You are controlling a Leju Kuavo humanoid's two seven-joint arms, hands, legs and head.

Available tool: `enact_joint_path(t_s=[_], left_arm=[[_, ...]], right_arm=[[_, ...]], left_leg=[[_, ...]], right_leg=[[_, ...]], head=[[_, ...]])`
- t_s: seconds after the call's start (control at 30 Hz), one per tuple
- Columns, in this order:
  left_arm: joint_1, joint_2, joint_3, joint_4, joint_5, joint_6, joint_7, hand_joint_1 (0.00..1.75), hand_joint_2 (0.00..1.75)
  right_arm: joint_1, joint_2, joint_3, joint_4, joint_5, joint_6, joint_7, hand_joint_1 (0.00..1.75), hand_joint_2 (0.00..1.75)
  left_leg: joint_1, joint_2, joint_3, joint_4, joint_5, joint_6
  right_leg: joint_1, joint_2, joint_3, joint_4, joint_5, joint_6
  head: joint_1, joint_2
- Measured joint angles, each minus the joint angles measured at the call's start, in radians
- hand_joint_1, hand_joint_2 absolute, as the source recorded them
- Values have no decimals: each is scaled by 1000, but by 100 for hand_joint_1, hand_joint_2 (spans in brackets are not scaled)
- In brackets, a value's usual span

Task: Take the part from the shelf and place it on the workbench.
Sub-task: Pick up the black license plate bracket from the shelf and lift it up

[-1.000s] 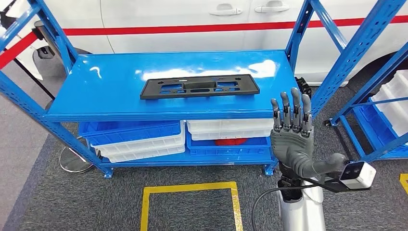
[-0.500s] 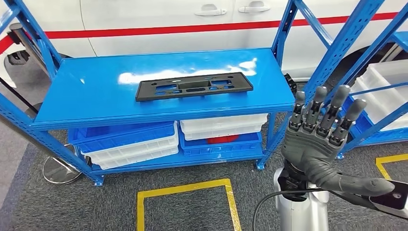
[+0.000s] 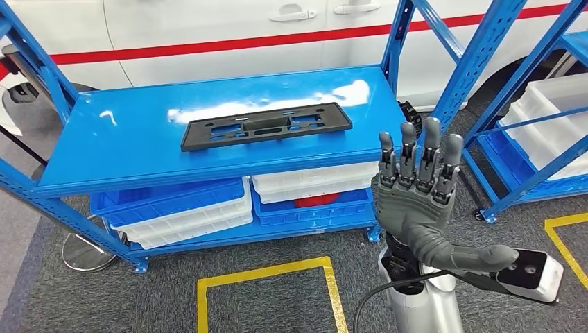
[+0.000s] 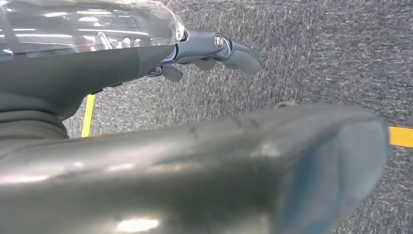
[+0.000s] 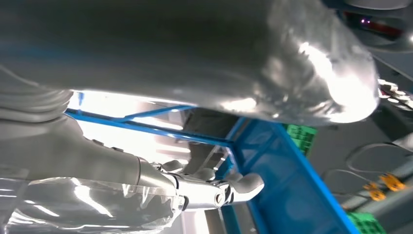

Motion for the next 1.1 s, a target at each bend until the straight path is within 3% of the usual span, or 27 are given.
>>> enact_joint_path(t_s=[0.03, 0.07, 0.13, 0.2, 0.3, 0.37, 0.43, 0.5, 0.53, 0.57, 0.6, 0.67, 0.73, 0.87, 0.97, 1.03, 1.1], left_arm=[[1, 0, 0, 0, 0, 0, -1, 0, 0], [1, 0, 0, 0, 0, 0, -2, 0, 0], [1, 1, -1, 0, 0, -2, -4, 0, 0], [-1, 1, -3, 0, 0, -4, -4, 0, 0], [-1, 1, -7, 0, 0, -5, -5, 0, 0], [-1, 1, -8, 0, 0, -5, -5, 0, 0], [-3, 1, -8, 0, 0, -5, -5, 0, 0], [-3, 1, -9, 0, 0, -5, -5, 0, 0], [-3, 1, -9, 0, 0, -6, -5, 0, 0], [-2, 1, -10, 0, 0, -6, -5, 0, 0], [-2, 1, -11, 0, 0, -7, -6, 0, 0], [-2, 1, -15, 0, 0, -8, -8, 0, 0], [-2, 1, -16, 0, 0, -9, -8, 0, 0], [-2, 1, -16, 0, 0, -9, -8, 0, 0], [-3, 0, -17, 0, 0, -13, -10, 0, 0], [-4, 2, -17, 1, 0, -16, -16, 0, 0], [-3, 4, -18, 1, 0, -17, -22, 0, 0]], right_arm=[[0, -3, 6, 6, 2, -6, 0, 0, 0], [0, -6, 13, 12, 3, -13, 0, 0, 0], [-1, -12, 28, 21, 6, -26, 0, 0, 0], [-3, -16, 43, 27, 10, -37, 0, 0, 0], [-6, -21, 58, 35, 12, -44, 0, 0, 0], [-9, -24, 63, 38, 12, -44, 0, 0, 0], [-11, -28, 67, 40, 12, -44, 0, 0, 0], [-10, -33, 69, 44, 12, -44, 0, 0, 0], [-9, -36, 69, 47, 11, -45, 0, 0, 0], [-10, -38, 70, 50, 10, -48, 0, 0, 0], [-11, -41, 70, 53, 9, -52, 0, 0, 0], [-14, -45, 72, 56, 7, -60, 0, 0, 0], [-16, -47, 72, 57, 6, -62, 0, 0, 0], [-17, -47, 72, 58, 6, -62, 0, 0, 0], [-21, -50, 77, 62, 4, -69, 0, 0, 0], [-27, -55, 92, 67, -3, -83, 0, 0, 0], [-30, -60, 105, 72, -9, -93, 0, 0, 0]], left_leg=[[3, 0, -19, 28, 1, -4], [6, 0, -19, 17, 23, -8], [12, 0, 32, -105, 101, -12], [11, 0, 81, -214, 140, -8], [6, -2, 90, -236, 136, 12], [7, -1, 96, -243, 138, 27], [9, 0, 101, -248, 137, 38], [6, 1, 103, -248, 134, 44], [4, 1, 104, -248, 132, 45], [2, 0, 107, -248, 130, 46], [1, -1, 112, -248, 127, 46], [-1, -2, 122, -248, 121, 43], [-2, -3, 127, -248, 117, 42], [-1, -3, 127, -248, 117, 41], [-5, -2, 125, -247, 111, 29], [-2, 0, 71, -132, 54, 9], [2, 1, -13, 23, -1, -6]], right_leg=[[0, 1, 1, 0, -2, 1], [-1, 2, 4, 1, -4, 3], [-4, 4, 12, 4, -12, 10], [-3, 6, 14, 10, -19, 21], [0, 8, 12, 10, -22, 38], [-2, 7, 7, 31, -38, 49], [-5, 6, -37, 125, -87, 55], [-5, 5, -114, 264, -139, 58], [-5, 5, -140, 304, -144, 58], [-5, 5, -148, 306, -127, 57], [-4, 5, -134, 266, -91, 53], [-1, 5, -78, 135, -10, 42], [2, 4, -48, 68, 25, 35], [2, 4, -45, 58, 27, 34], [9, 3, -32, 25, 13, 27], [6, 3, -14, 10, 3, 11], [2, 2, 7, -1, -6, -2]], head=[[0, 0], [0, 0], [0, 0], [0, 0], [0, 0], [0, 0], [1, 0], [1, 0], [1, 0], [0, 0], [0, 0], [1, 0], [1, 0], [1, 0], [1, 0], [0, 0], [-1, 0]])
